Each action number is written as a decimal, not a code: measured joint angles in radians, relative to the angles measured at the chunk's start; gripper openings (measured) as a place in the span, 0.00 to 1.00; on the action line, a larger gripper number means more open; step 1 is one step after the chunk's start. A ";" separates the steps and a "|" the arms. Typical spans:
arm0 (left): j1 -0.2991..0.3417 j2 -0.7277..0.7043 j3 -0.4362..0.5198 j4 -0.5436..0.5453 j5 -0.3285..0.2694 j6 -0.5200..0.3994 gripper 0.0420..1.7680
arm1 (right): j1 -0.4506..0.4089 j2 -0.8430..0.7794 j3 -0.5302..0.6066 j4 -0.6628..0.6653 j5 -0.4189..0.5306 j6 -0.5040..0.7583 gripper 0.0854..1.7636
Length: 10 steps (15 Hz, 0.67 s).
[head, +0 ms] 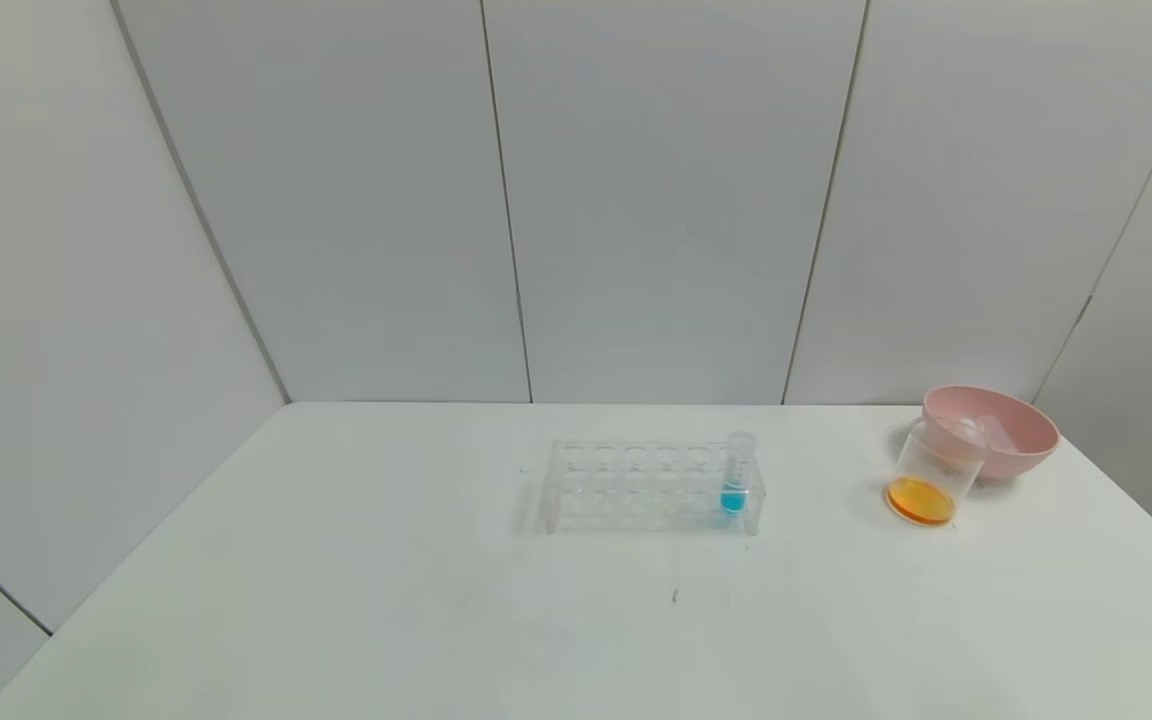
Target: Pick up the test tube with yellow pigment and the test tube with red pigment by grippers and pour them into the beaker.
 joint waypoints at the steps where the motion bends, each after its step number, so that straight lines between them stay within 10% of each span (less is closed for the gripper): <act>1: 0.000 0.000 0.000 0.000 0.000 0.000 1.00 | 0.024 -0.113 0.073 0.006 -0.018 0.011 0.92; 10: 0.000 0.000 0.000 0.000 0.000 0.000 1.00 | 0.276 -0.833 0.529 0.393 -0.247 -0.067 0.95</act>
